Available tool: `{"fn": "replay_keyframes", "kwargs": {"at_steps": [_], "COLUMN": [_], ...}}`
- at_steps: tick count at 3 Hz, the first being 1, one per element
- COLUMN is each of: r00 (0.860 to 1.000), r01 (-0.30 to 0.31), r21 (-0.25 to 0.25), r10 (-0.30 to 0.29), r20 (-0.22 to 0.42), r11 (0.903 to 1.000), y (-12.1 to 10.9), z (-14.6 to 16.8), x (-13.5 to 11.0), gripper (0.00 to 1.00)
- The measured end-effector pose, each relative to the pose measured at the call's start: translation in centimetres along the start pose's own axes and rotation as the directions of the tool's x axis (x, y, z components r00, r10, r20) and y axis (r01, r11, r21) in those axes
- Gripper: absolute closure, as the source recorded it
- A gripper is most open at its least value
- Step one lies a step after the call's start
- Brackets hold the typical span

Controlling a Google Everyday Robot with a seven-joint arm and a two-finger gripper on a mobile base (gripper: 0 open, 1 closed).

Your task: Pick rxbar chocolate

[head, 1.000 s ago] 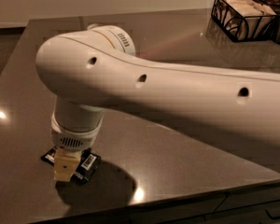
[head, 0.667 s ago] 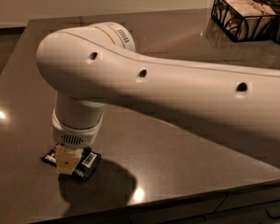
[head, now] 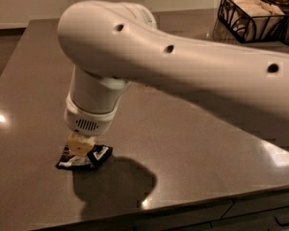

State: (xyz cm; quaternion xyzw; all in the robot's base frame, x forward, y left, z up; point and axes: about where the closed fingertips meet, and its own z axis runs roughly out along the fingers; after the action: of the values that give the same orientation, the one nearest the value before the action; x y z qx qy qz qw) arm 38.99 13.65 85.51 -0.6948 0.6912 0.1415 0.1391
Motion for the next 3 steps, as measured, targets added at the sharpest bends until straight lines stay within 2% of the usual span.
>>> {"fn": "replay_keyframes", "kwargs": {"at_steps": [1,3], "r00": [0.999,0.993], "r01": [0.037,0.110], "r21": [-0.015,0.011], "r10": [-0.037,-0.111], "r20": [0.016,0.046], "r11": [0.9992,0.9938], "y": [-1.1,-3.2], "z": [-2.3,-7.4], "x": [0.1,-0.3], "gripper": [1.00,1.00]}}
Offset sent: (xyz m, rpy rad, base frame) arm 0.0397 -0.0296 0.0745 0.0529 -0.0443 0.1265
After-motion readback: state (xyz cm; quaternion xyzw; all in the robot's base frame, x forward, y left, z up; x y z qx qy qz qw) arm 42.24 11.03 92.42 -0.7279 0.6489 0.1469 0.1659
